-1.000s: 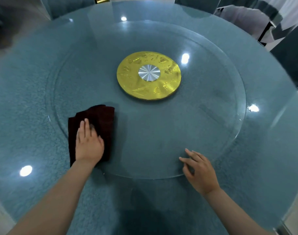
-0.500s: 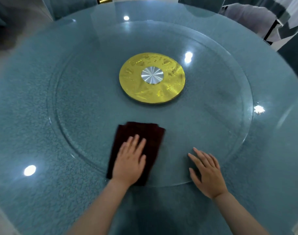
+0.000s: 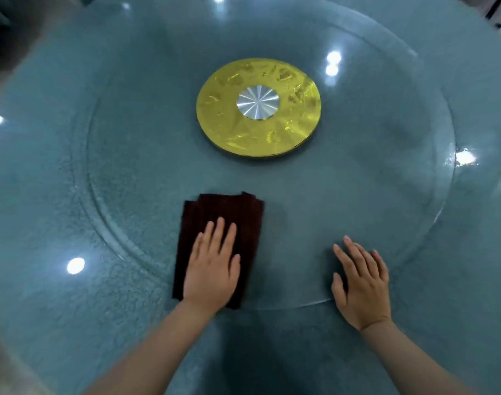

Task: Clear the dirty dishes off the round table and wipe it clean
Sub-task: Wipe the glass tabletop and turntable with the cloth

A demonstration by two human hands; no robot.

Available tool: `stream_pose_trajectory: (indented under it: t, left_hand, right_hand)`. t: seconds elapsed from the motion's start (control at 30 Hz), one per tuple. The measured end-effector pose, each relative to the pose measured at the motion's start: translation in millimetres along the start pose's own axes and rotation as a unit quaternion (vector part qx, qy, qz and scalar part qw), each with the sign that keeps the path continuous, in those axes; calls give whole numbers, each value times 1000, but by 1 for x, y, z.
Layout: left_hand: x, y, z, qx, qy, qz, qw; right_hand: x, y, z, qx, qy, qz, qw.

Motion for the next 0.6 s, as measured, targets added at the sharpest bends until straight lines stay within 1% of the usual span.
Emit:
stream_pose_trajectory:
  t: [0.07,0.13,0.2,0.3,0.37,0.43,0.5,0.53,0.6]
  left_hand:
    - [-59,-15,-14,45,-92,-10,995]
    - [-110,-29,-19,83,-179,-5,980]
    - [-132,-35,-14,95,-202,-10,975]
    - [-113,-32,-3,73,-189,-14,979]
    - [-70,-24,7,38,-126,-22,991]
    - [-3,-11,23,-9,-18,0,1000]
    - [66,9,40,-51,93,17,994]
    - [90,18,48,-54,144,4,988]
    - [108,25,61,-48,222,-21,974]
  right_hand:
    - [1,-1,0,7,2,-9,1000]
    - [-1,-4,-2,23,2,-29,999]
    - [-3,-5,-1,34,-8,-42,998]
    - [-1,-3,1,27,-8,-31,999]
    - [0,-1,1,23,-5,-18,1000]
    - [-1,-1,2,20,-6,-9,1000]
    - [-2,-2,2,20,-11,-4,1000]
    - [-3,-2,2,21,-13,-3,1000]
    - [-3,-2,2,22,-12,-6,1000]
Point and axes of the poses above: each hand's wrist, its own z-axis towards the middle knuckle, its own y-axis out of the back of the hand, x = y × z, the point moved 3 cm from there along z, towards the middle knuckle, and after that the axes turned 7 degrees about -z, right-handed, at the moved point
